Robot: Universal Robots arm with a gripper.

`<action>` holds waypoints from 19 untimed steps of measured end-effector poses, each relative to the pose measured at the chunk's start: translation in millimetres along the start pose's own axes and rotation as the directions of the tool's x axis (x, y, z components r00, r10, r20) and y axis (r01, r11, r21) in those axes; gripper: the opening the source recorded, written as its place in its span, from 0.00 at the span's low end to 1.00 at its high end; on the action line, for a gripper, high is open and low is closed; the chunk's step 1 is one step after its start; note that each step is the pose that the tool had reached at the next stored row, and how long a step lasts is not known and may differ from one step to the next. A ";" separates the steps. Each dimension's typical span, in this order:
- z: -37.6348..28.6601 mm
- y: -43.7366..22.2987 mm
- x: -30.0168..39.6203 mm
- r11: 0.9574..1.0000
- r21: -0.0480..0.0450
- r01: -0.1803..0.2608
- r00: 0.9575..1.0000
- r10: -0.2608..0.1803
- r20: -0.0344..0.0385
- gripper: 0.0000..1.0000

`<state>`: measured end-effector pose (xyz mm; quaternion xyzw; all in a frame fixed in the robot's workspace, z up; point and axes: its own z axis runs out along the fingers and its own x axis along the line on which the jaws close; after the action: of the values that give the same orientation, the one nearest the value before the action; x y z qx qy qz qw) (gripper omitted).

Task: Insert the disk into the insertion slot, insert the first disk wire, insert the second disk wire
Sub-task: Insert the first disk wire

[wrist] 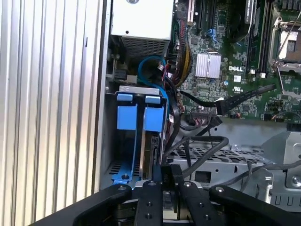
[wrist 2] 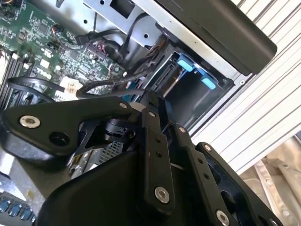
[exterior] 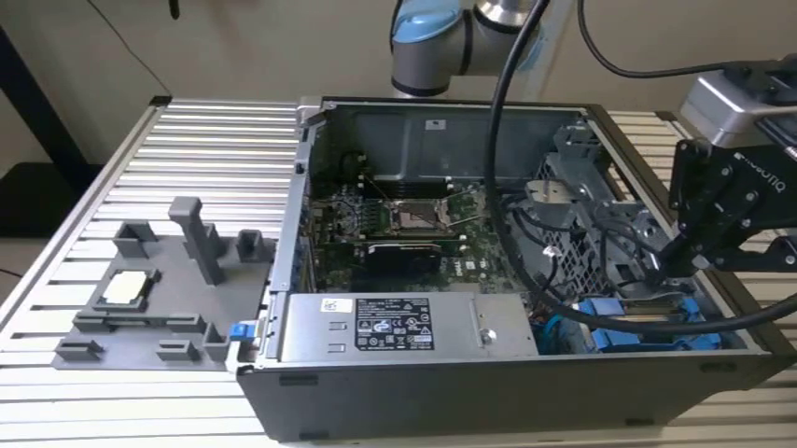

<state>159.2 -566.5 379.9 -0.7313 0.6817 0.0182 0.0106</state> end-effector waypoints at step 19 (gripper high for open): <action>18.7 -3.8 6.0 1.000 0.010 -0.025 1.000 0.025 0.018 0.19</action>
<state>163.2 -571.5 360.9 -0.7226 0.6907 0.0212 0.0201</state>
